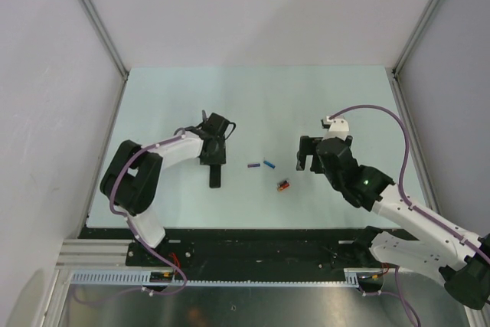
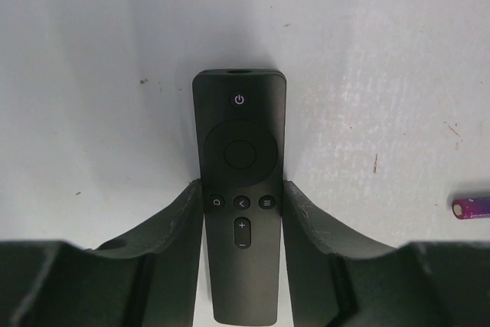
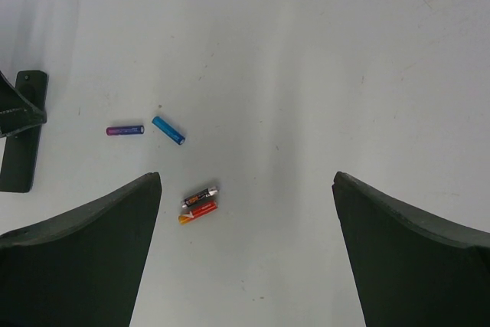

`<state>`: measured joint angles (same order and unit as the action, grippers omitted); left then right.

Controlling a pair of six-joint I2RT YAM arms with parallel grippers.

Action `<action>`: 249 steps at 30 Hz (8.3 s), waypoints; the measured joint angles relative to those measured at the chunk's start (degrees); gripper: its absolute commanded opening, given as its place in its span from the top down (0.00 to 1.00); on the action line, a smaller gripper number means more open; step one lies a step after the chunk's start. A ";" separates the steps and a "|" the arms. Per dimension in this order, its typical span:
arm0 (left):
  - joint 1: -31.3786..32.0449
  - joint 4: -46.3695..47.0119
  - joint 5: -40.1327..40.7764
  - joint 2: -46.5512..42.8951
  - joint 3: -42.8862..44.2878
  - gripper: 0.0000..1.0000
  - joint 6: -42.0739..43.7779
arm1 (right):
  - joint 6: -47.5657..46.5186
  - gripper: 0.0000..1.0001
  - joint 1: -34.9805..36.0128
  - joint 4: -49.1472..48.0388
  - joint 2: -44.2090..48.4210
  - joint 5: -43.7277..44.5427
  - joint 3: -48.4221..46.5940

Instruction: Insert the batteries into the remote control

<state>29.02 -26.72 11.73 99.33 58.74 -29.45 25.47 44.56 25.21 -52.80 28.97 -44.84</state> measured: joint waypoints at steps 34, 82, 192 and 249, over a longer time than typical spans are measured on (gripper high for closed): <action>0.52 48.61 -45.81 -31.36 -11.37 0.83 -22.69 | 16.70 0.00 -9.86 -34.38 2.95 -56.81 8.52; 4.72 101.22 -54.60 -21.09 -13.31 1.00 -54.47 | 23.54 0.00 -5.97 -44.89 5.18 -59.89 4.04; 9.51 47.30 -28.39 -33.57 -15.32 1.00 -20.41 | -0.11 0.00 18.60 6.78 -4.09 -12.59 -19.58; 1.84 97.37 -50.84 -17.57 -29.16 1.00 -51.19 | 36.26 0.58 -7.91 -53.37 -13.51 -66.58 10.73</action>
<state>30.85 70.65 -39.11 81.76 29.58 -80.64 61.73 36.64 -28.16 -66.30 -37.60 -34.11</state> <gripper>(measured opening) 0.133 0.475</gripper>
